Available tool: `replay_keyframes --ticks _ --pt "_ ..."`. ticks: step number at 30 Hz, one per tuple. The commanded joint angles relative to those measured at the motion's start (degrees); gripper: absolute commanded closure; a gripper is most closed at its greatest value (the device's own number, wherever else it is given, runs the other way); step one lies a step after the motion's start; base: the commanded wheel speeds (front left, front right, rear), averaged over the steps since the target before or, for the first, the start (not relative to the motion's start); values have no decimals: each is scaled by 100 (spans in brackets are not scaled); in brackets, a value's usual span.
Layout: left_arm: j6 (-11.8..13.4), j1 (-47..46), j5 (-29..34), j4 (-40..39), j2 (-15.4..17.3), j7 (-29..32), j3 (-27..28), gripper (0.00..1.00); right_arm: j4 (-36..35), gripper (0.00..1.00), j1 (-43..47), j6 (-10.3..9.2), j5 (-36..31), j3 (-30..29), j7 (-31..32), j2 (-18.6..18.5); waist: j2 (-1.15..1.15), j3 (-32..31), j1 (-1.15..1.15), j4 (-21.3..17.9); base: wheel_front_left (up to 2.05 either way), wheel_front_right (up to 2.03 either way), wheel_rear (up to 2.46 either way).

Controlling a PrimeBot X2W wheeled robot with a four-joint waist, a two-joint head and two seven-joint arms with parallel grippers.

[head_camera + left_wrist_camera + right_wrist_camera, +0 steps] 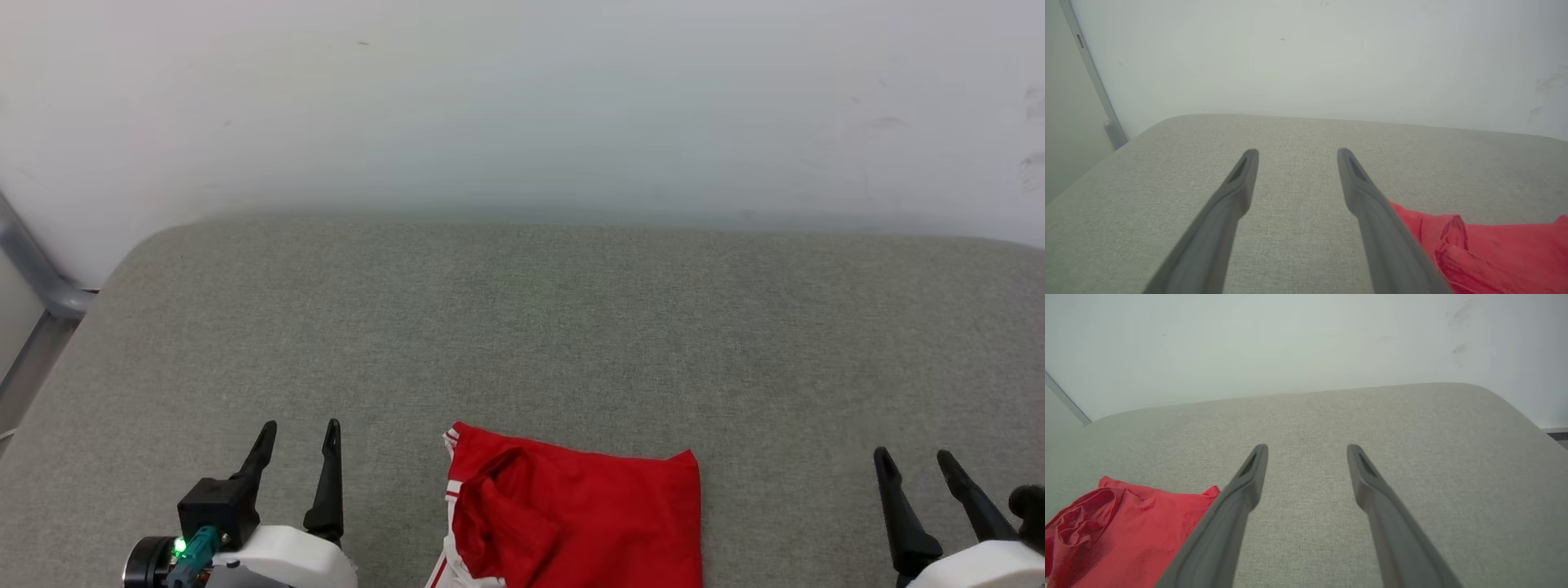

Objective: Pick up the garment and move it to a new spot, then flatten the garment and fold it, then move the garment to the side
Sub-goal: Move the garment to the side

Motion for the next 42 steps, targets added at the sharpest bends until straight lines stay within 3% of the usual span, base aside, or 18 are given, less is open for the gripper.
replay_keyframes --ticks 1,8,15,23,35,36,38,39,42 --pt "-27 -97 40 -45 -8 -11 25 0 76 0 -79 -6 164 -132 207 -54 0 70 0 80 0 0 0" --pt "-102 -271 106 -178 -144 -11 157 0 419 0 -105 -4 1268 -209 1735 -495 0 298 0 324 0 0 0" --pt "-211 -513 250 -279 -299 -11 271 0 571 0 -213 -4 2050 433 2813 -659 0 724 0 539 0 0 0" --pt "-370 -729 404 -273 -506 -11 384 0 1017 0 -561 -4 2726 1180 2810 -722 0 1113 0 687 0 0 0" --pt "-578 -857 625 -214 -714 -11 625 0 2052 0 -1004 -9 3207 1999 2650 -784 0 1440 0 752 0 0 0" --pt "-599 -853 645 -211 -735 -11 649 0 2115 24 -1038 -10 3225 2049 2620 -787 0 1452 0 752 0 0 0" --pt "-629 -852 677 -200 -786 -11 676 0 2200 95 -1107 -10 3258 2120 2574 -808 0 1465 0 756 0 0 0" --pt "-654 -853 698 -189 -806 -11 691 0 2234 100 -1143 -10 3276 2149 2554 -818 0 1463 0 756 0 0 0" --pt "-720 -846 748 -142 -851 -11 731 0 2290 100 -1221 -9 3299 2178 2454 -897 0 1422 0 760 0 0 0"
